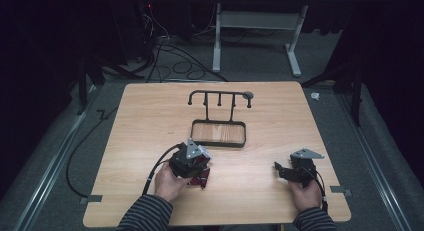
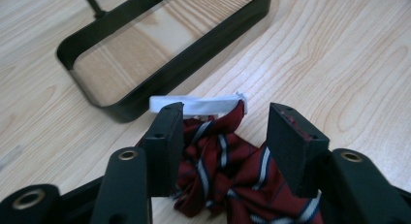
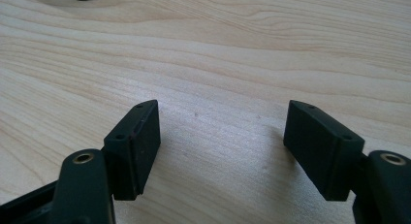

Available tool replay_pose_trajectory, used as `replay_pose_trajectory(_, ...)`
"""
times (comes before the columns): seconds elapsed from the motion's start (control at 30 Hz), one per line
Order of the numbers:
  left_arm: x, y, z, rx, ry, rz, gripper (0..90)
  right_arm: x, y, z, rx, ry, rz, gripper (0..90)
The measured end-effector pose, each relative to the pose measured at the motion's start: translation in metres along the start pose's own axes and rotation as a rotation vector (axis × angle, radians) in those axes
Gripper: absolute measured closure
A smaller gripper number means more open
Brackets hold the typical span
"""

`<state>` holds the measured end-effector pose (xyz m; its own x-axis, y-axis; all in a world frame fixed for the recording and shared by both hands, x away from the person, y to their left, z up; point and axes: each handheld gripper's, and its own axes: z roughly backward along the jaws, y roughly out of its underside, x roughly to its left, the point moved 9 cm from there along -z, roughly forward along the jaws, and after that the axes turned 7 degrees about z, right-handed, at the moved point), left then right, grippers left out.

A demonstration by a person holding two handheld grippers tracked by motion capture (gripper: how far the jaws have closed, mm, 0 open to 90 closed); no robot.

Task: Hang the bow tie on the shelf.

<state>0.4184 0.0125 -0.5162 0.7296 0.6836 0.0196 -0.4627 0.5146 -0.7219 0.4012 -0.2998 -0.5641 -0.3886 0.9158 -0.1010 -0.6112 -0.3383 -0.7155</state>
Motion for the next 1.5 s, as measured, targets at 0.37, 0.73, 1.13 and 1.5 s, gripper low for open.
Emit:
replay_pose_trajectory(0.37,-0.001,0.000,-0.021,0.042,-0.025,-0.049,52.4,0.000,0.000,0.000,0.000,-0.001,-0.002,30.2)
replay_pose_trajectory(0.73,0.004,0.000,-0.028,0.074,-0.034,-0.039,74.7,0.000,0.000,0.000,0.000,0.000,-0.001,30.3)
replay_pose_trajectory(1.13,0.005,-0.007,-0.016,0.029,0.037,0.007,87.7,0.000,0.000,0.000,0.000,-0.001,-0.003,30.2)
replay_pose_trajectory(1.5,0.003,-0.026,0.017,-0.050,0.103,0.057,88.0,0.000,0.000,0.000,0.000,-0.003,-0.004,30.1)
